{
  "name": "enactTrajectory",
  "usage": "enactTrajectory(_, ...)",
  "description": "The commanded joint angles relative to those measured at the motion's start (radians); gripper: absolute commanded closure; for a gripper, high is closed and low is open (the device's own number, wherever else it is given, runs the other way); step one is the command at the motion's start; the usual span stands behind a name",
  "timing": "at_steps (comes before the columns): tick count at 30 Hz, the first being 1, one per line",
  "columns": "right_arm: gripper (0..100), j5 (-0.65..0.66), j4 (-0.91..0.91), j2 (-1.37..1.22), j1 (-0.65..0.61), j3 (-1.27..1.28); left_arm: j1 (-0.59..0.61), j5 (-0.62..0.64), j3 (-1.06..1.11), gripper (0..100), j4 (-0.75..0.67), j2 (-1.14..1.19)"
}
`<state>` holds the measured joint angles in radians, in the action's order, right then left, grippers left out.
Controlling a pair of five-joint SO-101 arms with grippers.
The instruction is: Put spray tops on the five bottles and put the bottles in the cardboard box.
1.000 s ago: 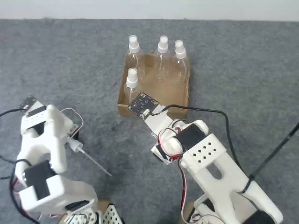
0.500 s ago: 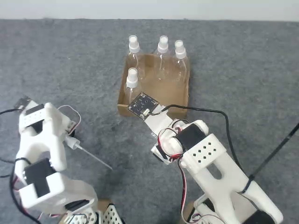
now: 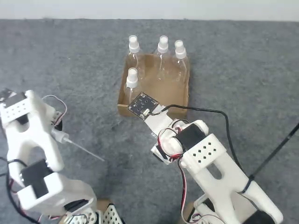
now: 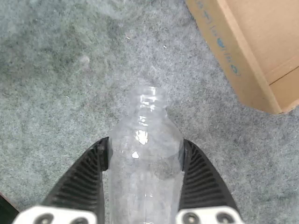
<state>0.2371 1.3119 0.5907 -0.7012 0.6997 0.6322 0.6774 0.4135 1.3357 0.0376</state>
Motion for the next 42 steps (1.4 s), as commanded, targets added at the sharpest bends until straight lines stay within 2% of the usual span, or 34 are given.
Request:
enactTrajectory(1, 98.5, -0.002, -0.018, 0.048, 0.015, -0.005, 0.003, 0.009, -0.065, 99, 0.018, -0.032)
enactTrajectory(10, 98.5, -0.002, -0.018, 0.048, 0.015, -0.005, 0.002, 0.009, -0.05, 99, 0.052, -0.242)
enactTrajectory(30, 98.6, -0.002, -0.016, 0.065, 0.015, -0.006, -0.005, 0.011, -0.051, 99, 0.084, -0.473)
enactTrajectory(37, 98.6, -0.003, -0.033, 0.205, 0.012, 0.054, -0.005, 0.021, -0.051, 99, 0.084, -0.552)
enactTrajectory(42, 98.6, -0.002, -0.062, 0.289, 0.01, 0.103, -0.066, 0.049, -0.051, 99, 0.089, -0.611)
